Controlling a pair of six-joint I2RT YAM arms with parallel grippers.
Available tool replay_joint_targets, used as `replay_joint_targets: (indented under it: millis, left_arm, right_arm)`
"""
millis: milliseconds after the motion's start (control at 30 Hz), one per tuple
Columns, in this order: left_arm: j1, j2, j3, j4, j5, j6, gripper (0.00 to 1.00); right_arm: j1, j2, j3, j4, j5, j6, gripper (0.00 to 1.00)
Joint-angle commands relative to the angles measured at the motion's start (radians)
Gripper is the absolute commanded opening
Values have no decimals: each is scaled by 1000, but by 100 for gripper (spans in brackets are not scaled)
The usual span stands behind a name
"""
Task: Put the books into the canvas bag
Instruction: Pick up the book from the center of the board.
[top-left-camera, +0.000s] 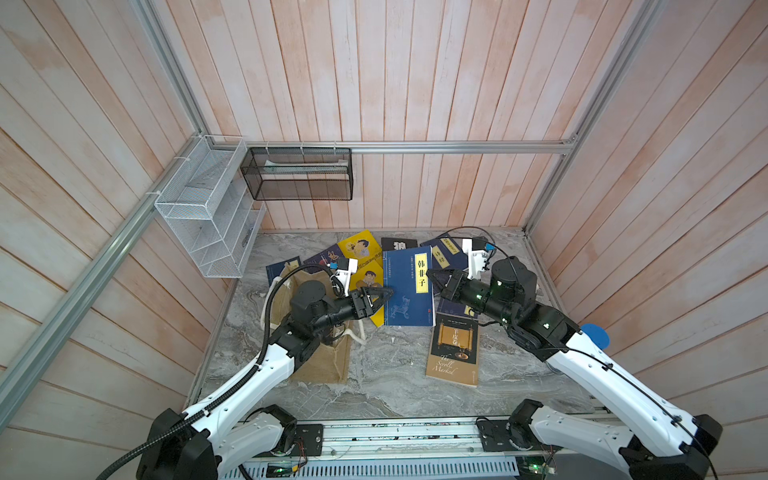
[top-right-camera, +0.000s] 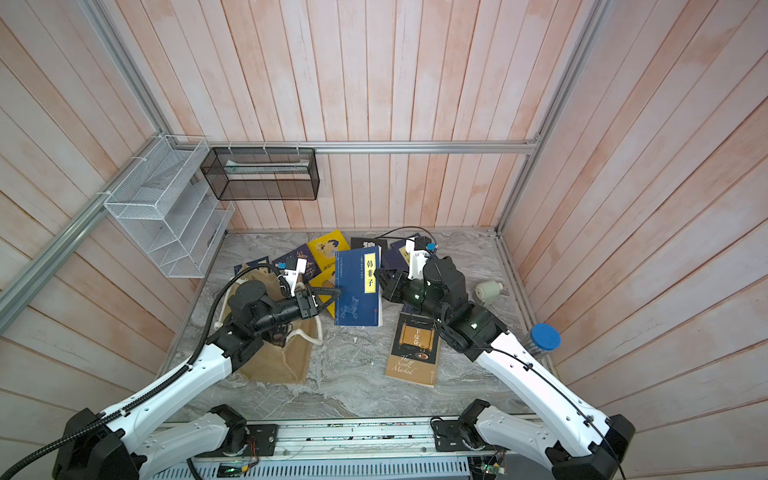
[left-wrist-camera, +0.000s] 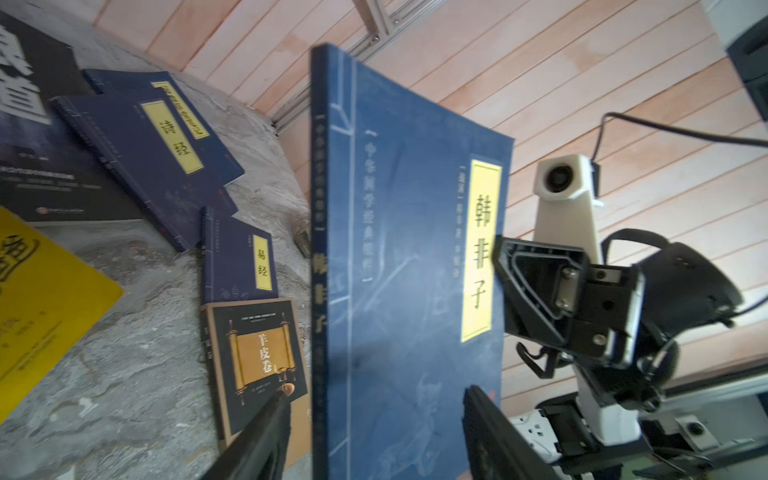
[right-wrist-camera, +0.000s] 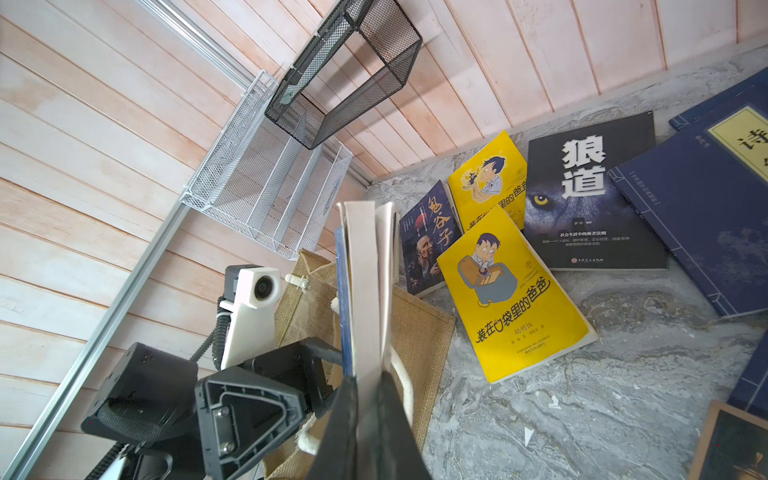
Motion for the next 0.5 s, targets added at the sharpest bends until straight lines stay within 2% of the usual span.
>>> replay_joint_targets:
  millis: [0, 167, 367, 467]
  left_arm:
    - [5, 13, -15, 186, 97, -54, 66]
    - [9, -15, -18, 197, 103, -54, 55]
    - [22, -65, -5, 123, 90, -28, 17]
    - [31, -108, 22, 24, 62, 25, 6]
  right_arm:
    - [-8, 1, 19, 68, -36, 19, 0]
    - [-19, 16, 16, 84, -66, 17, 0]
    - [-28, 39, 10, 96, -112, 2, 0]
    - [-29, 50, 8, 95, -119, -6, 0]
